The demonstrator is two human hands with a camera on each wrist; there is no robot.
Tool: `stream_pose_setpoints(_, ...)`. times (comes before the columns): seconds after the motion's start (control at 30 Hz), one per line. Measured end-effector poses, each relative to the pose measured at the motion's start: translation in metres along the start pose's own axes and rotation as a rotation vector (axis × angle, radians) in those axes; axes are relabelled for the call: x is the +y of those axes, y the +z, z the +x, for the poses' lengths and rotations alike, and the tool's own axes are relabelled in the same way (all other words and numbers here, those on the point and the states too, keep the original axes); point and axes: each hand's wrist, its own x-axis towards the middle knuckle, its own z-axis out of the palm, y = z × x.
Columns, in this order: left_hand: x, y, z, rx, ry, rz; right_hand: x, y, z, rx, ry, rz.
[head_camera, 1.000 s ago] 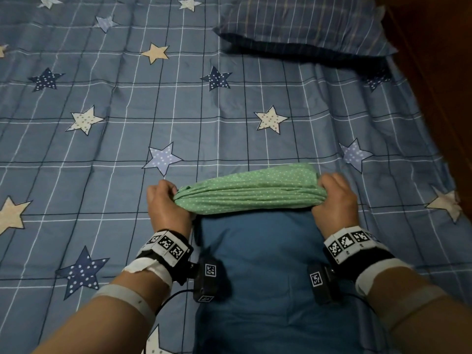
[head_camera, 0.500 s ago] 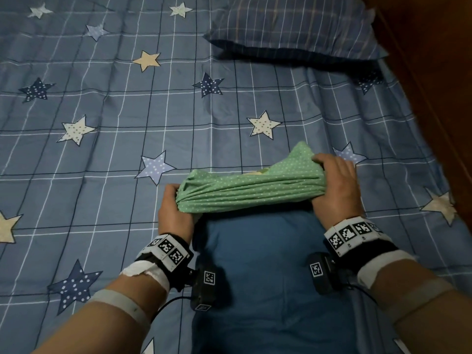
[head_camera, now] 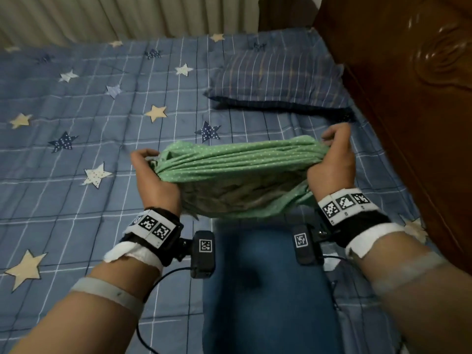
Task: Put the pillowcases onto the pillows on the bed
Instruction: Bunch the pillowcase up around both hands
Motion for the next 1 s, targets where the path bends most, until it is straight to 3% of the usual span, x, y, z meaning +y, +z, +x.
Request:
stream_pose_setpoints(0.1,0.035,-0.008,0.018,-0.041,-0.035,0.143,-0.019,-0.027,0.009,-0.177,0.000,-0.193)
stream_pose_setpoints(0.23,0.048,-0.022,0.022,-0.174,-0.083,0.376,-0.015,-0.049,-0.007,-0.556,-0.058,-0.509)
stream_pose_setpoints(0.3,0.042,-0.027,0.012,-0.230,-0.082,0.462,-0.001,-0.048,-0.020,-0.624,-0.036,-0.578)
stream_pose_setpoints(0.43,0.009,-0.034,-0.030,-0.300,-0.073,0.601,0.028,-0.043,-0.051,-0.407,0.161,-0.510)
stream_pose_setpoints(0.53,-0.021,-0.043,-0.066,-0.348,-0.086,0.605,0.046,-0.038,-0.083,-0.233,0.148,-0.440)
stream_pose_setpoints(0.77,-0.078,-0.073,-0.134,-0.442,-0.166,0.705,0.118,-0.036,-0.162,-0.345,-0.007,-0.413)
stream_pose_setpoints(1.0,-0.108,-0.085,-0.170,-0.671,-0.029,0.769,0.148,-0.041,-0.206,-0.250,0.218,-0.415)
